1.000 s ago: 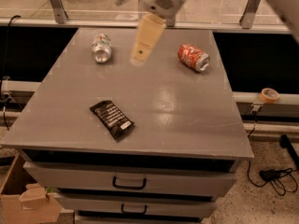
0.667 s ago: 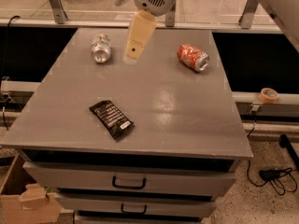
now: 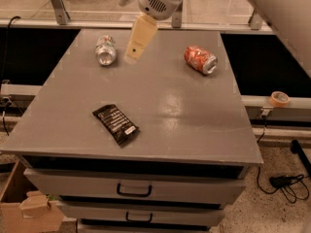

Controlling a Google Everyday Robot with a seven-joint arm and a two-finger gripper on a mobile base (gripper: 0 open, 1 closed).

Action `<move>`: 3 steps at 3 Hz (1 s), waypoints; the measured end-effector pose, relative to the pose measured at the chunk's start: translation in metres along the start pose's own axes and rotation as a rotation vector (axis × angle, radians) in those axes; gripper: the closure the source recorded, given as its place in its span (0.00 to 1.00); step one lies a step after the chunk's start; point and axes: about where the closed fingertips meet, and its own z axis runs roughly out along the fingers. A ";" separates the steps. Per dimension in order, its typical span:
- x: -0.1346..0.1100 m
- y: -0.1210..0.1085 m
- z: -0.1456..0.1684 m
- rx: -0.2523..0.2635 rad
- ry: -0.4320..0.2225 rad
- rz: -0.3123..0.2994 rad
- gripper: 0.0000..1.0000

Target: Place 7up can upright

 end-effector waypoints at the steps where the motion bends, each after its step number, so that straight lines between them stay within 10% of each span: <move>1: -0.007 -0.048 0.060 0.021 -0.035 0.111 0.00; 3: -0.042 -0.117 0.152 0.079 -0.107 0.346 0.00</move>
Offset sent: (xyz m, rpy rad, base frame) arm 0.2124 0.0778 -0.0733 0.2530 0.0554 -0.3247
